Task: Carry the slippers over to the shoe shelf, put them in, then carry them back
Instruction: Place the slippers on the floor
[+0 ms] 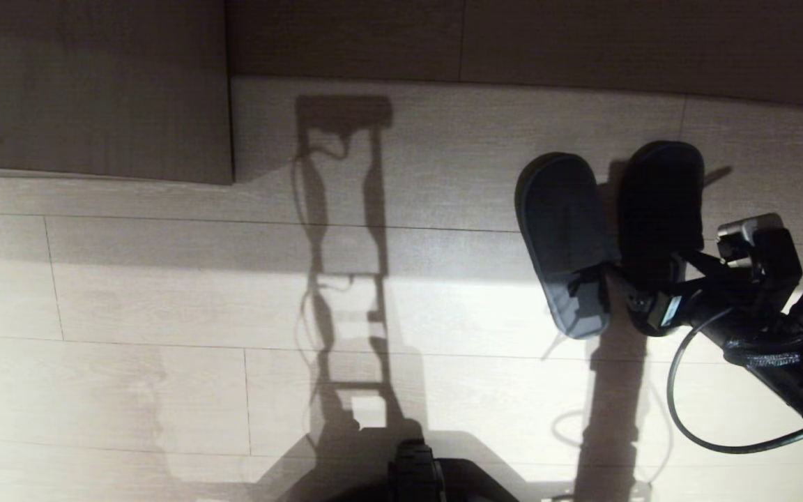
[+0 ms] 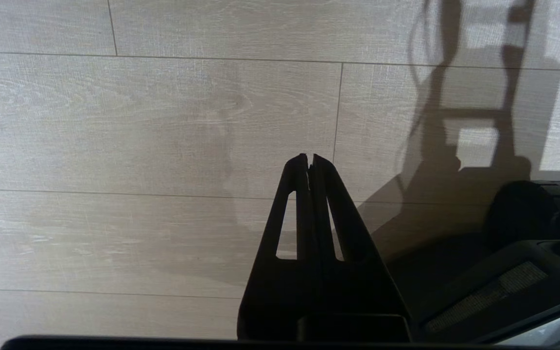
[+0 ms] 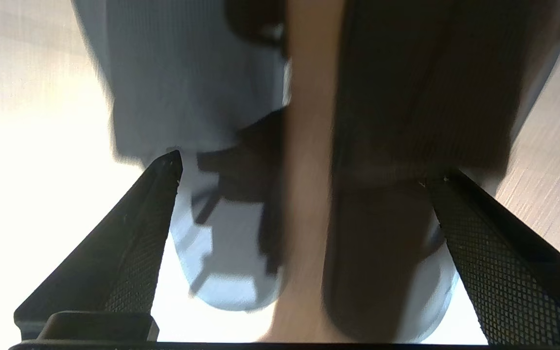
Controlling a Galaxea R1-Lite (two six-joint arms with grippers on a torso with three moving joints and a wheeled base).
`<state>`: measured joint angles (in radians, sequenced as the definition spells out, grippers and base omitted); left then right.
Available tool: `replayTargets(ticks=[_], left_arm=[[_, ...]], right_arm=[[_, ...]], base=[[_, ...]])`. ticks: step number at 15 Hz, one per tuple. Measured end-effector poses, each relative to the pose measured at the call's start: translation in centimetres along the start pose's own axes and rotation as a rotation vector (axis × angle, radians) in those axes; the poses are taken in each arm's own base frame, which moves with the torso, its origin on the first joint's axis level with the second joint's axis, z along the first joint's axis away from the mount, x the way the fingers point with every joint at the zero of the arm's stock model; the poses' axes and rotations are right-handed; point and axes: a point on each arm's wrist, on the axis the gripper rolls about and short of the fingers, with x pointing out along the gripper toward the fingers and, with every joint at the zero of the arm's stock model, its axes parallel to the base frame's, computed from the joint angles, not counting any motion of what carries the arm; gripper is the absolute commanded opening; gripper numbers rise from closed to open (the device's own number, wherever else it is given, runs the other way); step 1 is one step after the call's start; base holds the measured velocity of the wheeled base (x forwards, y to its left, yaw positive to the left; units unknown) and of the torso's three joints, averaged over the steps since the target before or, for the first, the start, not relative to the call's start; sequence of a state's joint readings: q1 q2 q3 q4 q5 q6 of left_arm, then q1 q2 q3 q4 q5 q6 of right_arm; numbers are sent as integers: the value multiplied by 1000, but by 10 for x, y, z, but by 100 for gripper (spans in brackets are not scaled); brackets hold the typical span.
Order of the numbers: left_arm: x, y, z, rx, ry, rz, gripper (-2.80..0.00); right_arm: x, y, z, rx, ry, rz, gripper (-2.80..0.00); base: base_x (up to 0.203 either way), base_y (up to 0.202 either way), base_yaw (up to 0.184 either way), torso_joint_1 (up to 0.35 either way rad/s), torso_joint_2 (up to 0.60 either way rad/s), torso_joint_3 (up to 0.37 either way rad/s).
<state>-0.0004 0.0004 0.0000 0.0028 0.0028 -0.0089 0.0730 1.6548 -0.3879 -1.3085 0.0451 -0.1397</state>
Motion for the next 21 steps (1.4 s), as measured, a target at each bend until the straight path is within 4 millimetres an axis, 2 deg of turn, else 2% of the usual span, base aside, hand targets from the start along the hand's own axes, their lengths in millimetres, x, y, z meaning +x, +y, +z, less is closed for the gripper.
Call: replayTargets(ticks=[5, 7, 9, 12, 13, 16, 19, 21], left_arm=[[0, 0, 0, 0, 0, 0, -280], [0, 0, 0, 0, 0, -1, -280], [0, 0, 0, 0, 0, -1, -280], [0, 0, 0, 0, 0, 0, -280], [0, 0, 0, 0, 0, 0, -280], [0, 0, 0, 0, 0, 0, -280], [0, 0, 0, 0, 0, 0, -280], [0, 0, 0, 1, 0, 0, -280]], right_arm=[[-11, 3, -14, 5, 63, 14, 0], [-23, 4, -20, 7, 86, 21, 0], [-35, 6, -17, 5, 55, 25, 0], [-48, 9, 1, 0, -55, 33, 0], [-51, 14, 6, 3, -72, 60, -280], [-52, 42, 23, 17, -100, 175, -280], [-35, 77, 50, 36, -109, 215, -280], [-24, 98, 54, 37, -91, 219, -280]], base=[[0, 0, 0, 0, 0, 0], [0, 0, 0, 0, 0, 0], [0, 0, 0, 0, 0, 0], [0, 0, 0, 0, 0, 0], [0, 0, 0, 0, 0, 0], [0, 0, 0, 0, 0, 0], [0, 0, 0, 0, 0, 0], [0, 0, 0, 0, 0, 0]])
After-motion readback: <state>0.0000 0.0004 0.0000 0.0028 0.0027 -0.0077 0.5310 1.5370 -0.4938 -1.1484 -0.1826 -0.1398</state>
